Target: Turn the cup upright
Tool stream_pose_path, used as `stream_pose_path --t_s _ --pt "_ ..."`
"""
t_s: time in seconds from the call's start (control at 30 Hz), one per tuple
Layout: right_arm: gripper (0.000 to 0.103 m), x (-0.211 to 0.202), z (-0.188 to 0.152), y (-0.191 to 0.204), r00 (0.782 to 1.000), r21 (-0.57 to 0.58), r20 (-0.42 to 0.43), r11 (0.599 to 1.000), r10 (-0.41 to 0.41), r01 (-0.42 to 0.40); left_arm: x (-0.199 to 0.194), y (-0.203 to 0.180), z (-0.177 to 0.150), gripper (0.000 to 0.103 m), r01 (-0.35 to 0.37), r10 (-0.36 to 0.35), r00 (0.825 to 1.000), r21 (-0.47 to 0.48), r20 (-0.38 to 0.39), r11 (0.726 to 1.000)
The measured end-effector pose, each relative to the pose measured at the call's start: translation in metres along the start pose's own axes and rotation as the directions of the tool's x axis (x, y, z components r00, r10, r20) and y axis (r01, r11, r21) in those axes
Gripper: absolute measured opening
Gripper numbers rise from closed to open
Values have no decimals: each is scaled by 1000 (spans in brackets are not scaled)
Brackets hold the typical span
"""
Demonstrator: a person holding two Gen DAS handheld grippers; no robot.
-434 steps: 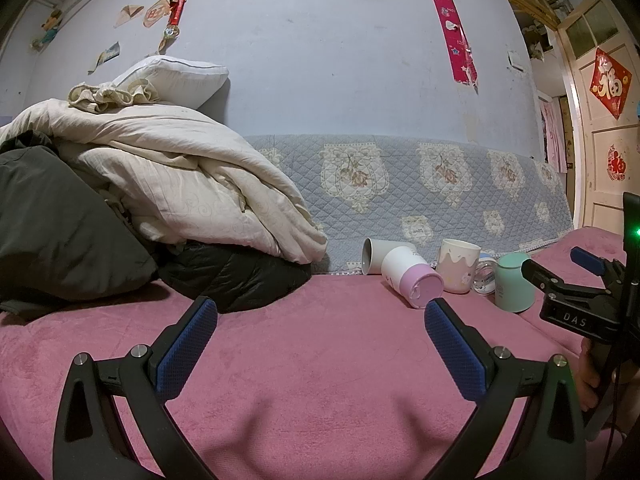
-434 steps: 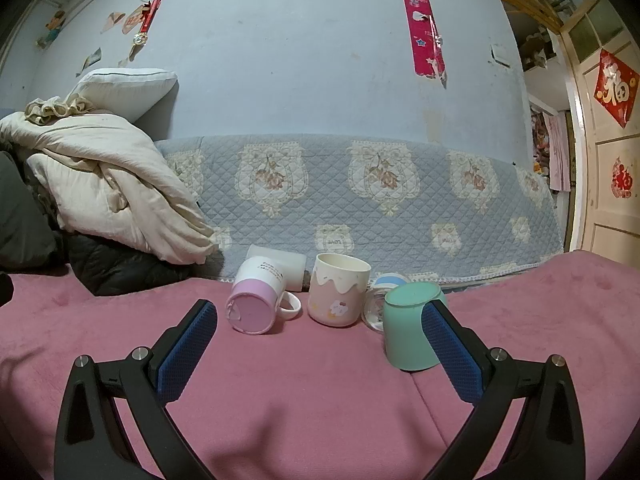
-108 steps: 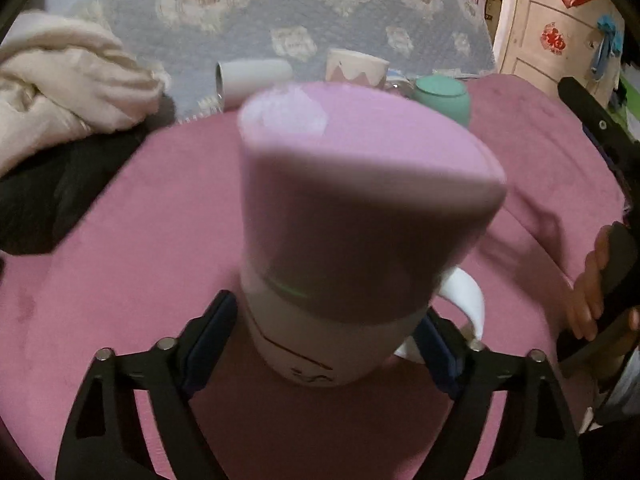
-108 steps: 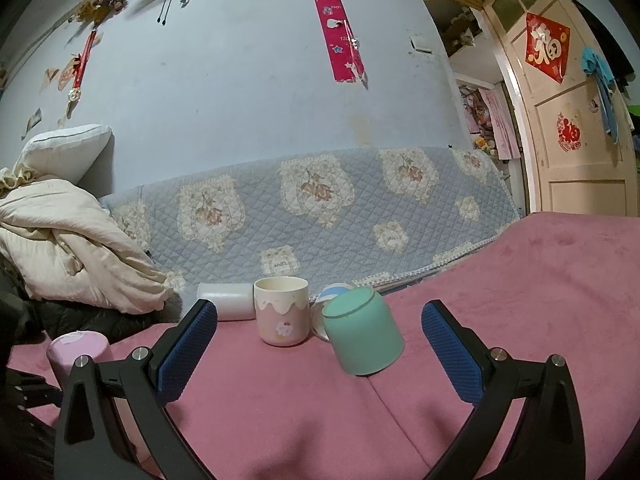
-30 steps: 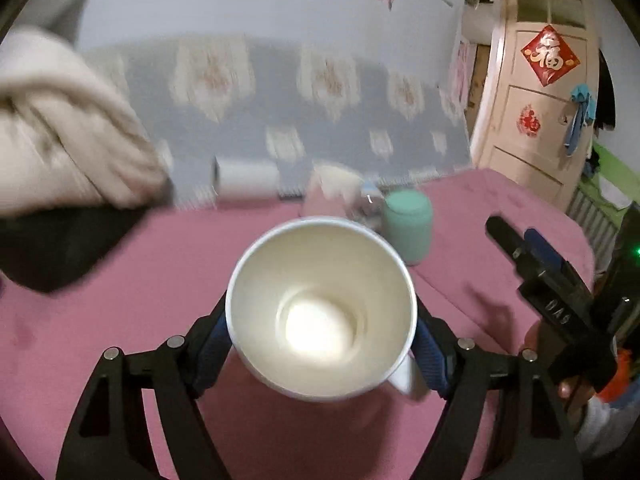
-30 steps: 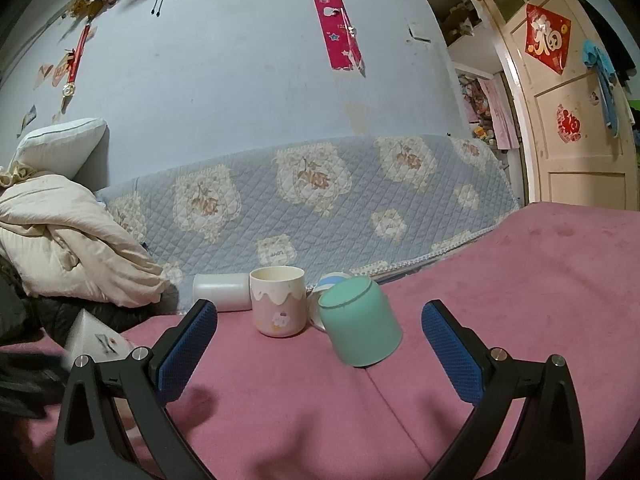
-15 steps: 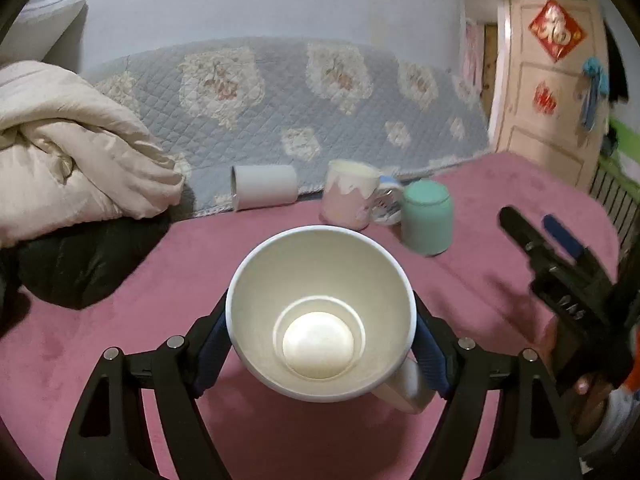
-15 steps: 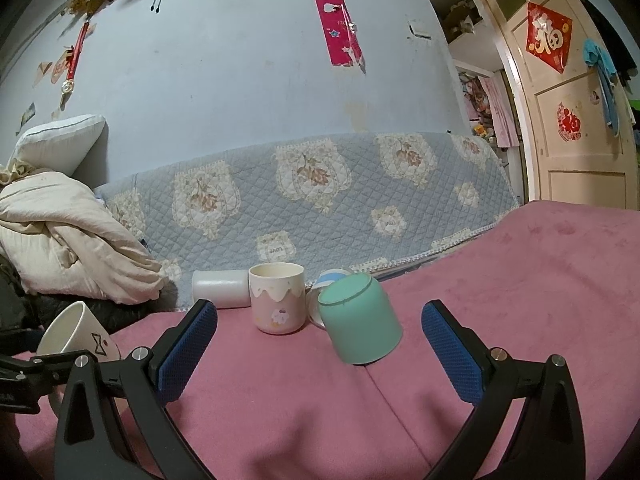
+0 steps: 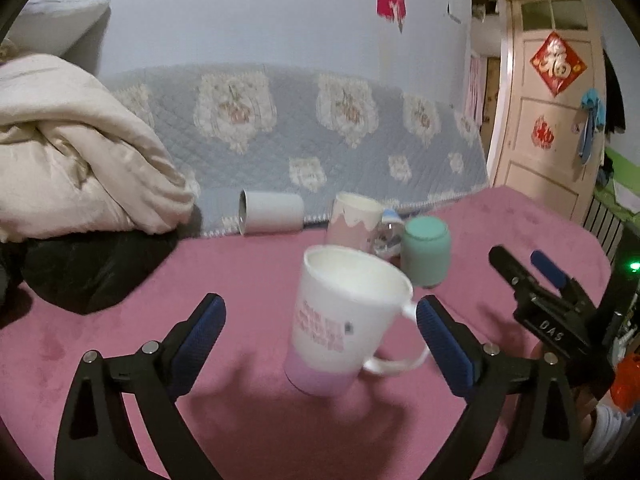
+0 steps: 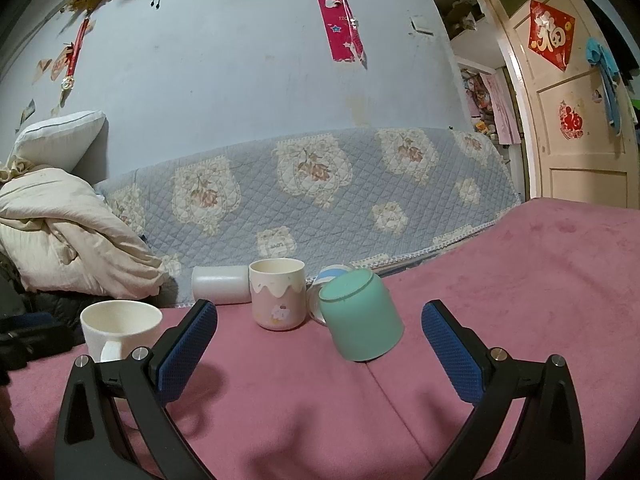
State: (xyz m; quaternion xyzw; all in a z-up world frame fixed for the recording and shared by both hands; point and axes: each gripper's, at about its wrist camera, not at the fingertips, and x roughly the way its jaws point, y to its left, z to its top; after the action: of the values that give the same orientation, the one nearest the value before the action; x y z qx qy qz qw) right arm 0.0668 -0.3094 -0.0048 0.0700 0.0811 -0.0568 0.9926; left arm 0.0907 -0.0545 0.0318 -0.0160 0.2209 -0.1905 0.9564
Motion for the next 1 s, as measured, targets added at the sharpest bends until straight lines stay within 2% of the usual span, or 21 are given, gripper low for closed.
stream_pose_path --t_s 0.1,0.2,0.23,0.3,0.33,0.47,0.57,0.67,0.8,0.87,1.0 --pt "103 1 -1 1 1000 0 7 1000 21 -21 -22 2 -5 103 -63 61 994 18 90 998" --pt "103 -4 -2 4 998 -7 28 999 54 -54 -39 3 -13 103 -172 162 973 45 166 984" --pt "103 -6 -2 6 997 -13 37 998 68 -67 -44 4 -16 103 -215 202 960 50 192 975" --pt "103 -10 -2 10 994 -30 53 995 94 -93 -55 5 -27 103 -312 289 916 41 277 949" --pt "103 -10 -1 12 993 -37 57 994 104 -102 -60 7 -32 103 -336 310 898 30 313 942" --pt "103 -17 -1 23 986 -83 71 986 153 -147 -69 23 -35 103 -358 353 871 -51 343 932" --pt "103 -15 -2 30 984 -110 49 980 170 -164 -65 22 -39 103 -370 359 870 -34 338 928" --pt "103 -11 -2 35 985 -128 22 978 171 -167 -64 13 -41 103 -388 361 864 6 351 922" --pt "103 -11 -3 39 986 -147 23 976 165 -160 -69 9 -45 103 -394 360 854 15 376 919" --pt "103 -12 -2 40 986 -157 27 975 163 -157 -70 10 -45 103 -391 360 855 10 374 920" --pt "103 -14 -2 43 986 -169 38 974 160 -151 -66 14 -43 103 -376 352 869 4 347 926"
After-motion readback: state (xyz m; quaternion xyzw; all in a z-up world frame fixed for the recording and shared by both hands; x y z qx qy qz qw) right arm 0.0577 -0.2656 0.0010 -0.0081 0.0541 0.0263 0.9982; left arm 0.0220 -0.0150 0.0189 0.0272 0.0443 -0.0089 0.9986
